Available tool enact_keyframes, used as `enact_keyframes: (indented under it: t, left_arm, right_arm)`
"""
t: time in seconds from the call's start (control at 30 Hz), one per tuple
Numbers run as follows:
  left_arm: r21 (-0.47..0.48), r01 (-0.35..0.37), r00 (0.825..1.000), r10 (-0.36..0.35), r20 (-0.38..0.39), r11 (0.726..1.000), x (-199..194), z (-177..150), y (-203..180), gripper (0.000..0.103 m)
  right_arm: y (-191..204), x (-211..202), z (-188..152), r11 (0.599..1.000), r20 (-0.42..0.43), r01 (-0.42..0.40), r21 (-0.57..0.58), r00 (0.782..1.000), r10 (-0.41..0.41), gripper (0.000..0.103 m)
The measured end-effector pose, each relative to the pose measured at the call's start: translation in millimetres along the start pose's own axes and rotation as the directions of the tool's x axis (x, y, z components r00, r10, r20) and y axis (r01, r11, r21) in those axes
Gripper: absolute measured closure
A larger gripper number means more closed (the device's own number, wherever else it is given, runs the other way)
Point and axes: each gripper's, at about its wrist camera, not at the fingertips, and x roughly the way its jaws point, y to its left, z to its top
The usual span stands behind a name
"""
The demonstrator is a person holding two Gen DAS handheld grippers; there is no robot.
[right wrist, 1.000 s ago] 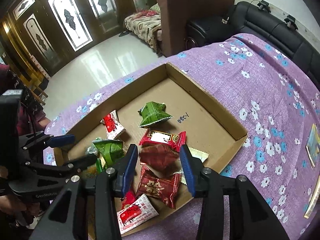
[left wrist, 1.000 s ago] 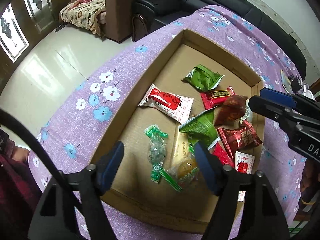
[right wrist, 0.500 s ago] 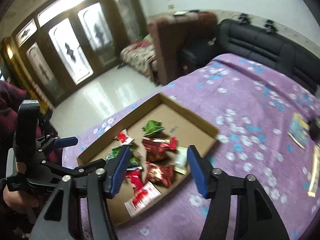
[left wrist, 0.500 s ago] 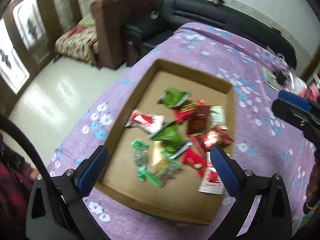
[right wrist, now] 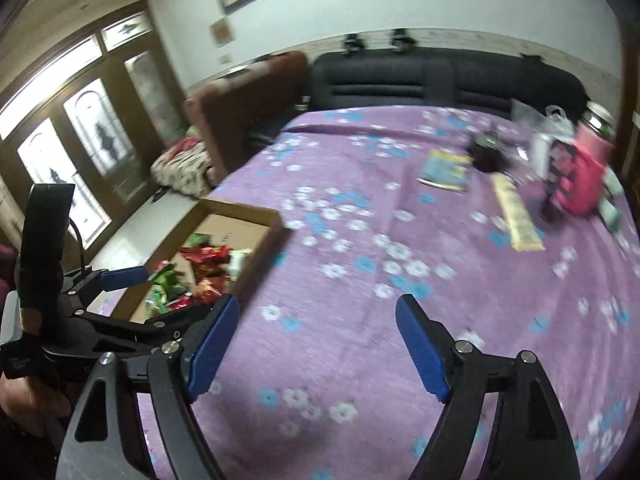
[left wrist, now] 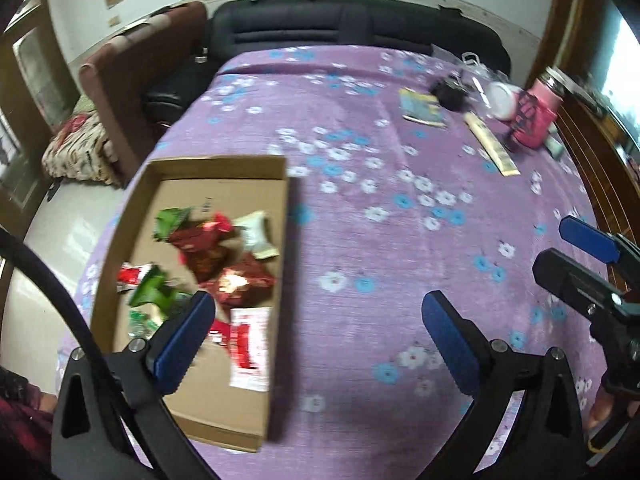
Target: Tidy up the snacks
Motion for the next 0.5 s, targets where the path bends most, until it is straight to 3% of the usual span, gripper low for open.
enact_keyframes:
  t: [0.23,0.37,0.5]
  left_arm:
    - [0.038,-0.011,1.000,0.012,-0.023,0.999,9.8,-1.4,-28.1,0.000]
    - [0.015,-0.054,0.998,0.055,-0.017,0.998,11.5,-4.2,-25.8,0.000]
    - [-0.033,-0.083,0.996,0.082,-0.032,0.996,13.8,-9.4,-10.9,0.000]
  right_arm:
    - [-17.4,-9.6,-17.0,0.998,0.005,0.053,0.036,0.999,-0.054,0.014]
    - [-19.4,-9.9,-26.9,0.997,0.018,0.064,0.050,0.998,-0.065,0.001]
    - [-15.6,-7.1,-37.1,0.997,0.012,0.059,0.054,0.998,-0.060,0.001]
